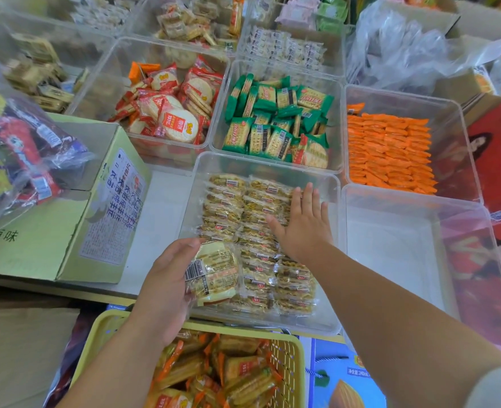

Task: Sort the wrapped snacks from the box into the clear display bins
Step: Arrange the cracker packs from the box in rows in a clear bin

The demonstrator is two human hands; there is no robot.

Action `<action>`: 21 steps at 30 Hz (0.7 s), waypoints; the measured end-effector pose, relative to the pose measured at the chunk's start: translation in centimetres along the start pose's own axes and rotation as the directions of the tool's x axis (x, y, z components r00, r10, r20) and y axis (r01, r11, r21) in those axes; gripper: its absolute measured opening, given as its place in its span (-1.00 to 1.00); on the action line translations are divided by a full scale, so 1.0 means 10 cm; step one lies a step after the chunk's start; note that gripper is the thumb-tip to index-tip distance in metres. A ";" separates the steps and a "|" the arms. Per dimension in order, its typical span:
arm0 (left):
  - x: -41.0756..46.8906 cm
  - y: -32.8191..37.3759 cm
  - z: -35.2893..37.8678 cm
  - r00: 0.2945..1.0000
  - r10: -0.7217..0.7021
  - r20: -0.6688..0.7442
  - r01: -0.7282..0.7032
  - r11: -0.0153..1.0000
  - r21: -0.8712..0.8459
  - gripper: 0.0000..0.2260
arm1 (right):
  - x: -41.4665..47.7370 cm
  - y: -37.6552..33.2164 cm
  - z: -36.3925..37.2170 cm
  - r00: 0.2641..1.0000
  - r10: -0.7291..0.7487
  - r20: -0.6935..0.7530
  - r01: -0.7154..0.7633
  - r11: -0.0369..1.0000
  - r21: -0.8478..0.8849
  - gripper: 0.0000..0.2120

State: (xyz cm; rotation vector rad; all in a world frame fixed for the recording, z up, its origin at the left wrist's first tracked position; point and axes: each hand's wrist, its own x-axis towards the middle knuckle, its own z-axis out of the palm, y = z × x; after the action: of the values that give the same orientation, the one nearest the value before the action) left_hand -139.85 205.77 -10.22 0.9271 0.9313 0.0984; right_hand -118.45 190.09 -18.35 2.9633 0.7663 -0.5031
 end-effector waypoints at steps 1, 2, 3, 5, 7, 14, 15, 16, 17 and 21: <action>0.00 0.00 0.00 1.000 0.004 0.003 -0.004 1.000 0.005 -0.65 | 0.01 -0.01 0.01 1.000 0.005 0.015 -0.005 1.000 0.009 -0.04; 0.00 0.00 0.00 1.000 0.005 0.004 -0.005 1.000 0.009 -0.62 | 0.02 -0.02 0.01 0.999 0.010 0.032 -0.010 1.000 0.013 -0.02; 0.02 -0.01 -0.01 1.000 0.007 0.003 -0.007 1.000 0.013 -0.64 | 0.04 -0.02 0.01 0.999 0.013 0.048 -0.014 1.000 0.017 0.00; 0.04 -0.02 -0.02 1.000 0.002 -0.007 -0.002 1.000 0.014 -0.75 | 0.07 -0.02 -0.01 0.998 0.015 0.069 -0.017 1.000 0.019 0.02; 0.06 -0.03 -0.02 1.000 -0.003 -0.020 0.004 1.000 0.008 -0.79 | 0.07 -0.01 -0.02 0.997 0.009 0.080 -0.010 1.000 0.013 0.03; 0.07 -0.01 -0.02 0.998 -0.027 -0.053 0.025 0.999 -0.033 -0.79 | 0.12 -0.04 -0.18 0.975 0.022 0.222 -0.019 1.000 -0.017 0.08; 0.07 0.00 -0.02 0.997 -0.037 -0.060 0.033 0.998 -0.062 -0.75 | 0.11 -0.06 -0.25 0.971 0.029 0.239 -0.026 1.000 -0.013 0.06; 0.06 0.02 -0.02 0.996 -0.047 -0.070 0.040 0.995 -0.095 -0.72 | 0.07 -0.09 -0.33 0.970 0.022 0.240 -0.025 1.000 0.007 0.02; 0.04 0.03 -0.02 0.995 -0.058 -0.078 0.047 0.990 -0.130 -0.71 | 0.00 -0.13 -0.41 0.977 -0.012 0.212 0.003 0.999 0.041 -0.02; -0.04 0.10 -0.02 0.994 -0.096 -0.059 0.077 0.963 -0.259 -0.80 | -0.58 -0.24 -0.63 0.924 -0.383 0.007 0.353 0.856 0.378 -0.21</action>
State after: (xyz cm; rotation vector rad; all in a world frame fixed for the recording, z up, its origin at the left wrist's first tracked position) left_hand -139.99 206.36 -9.26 0.6459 0.9980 0.1742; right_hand -122.50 190.23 -10.46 3.0994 1.3872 -0.8753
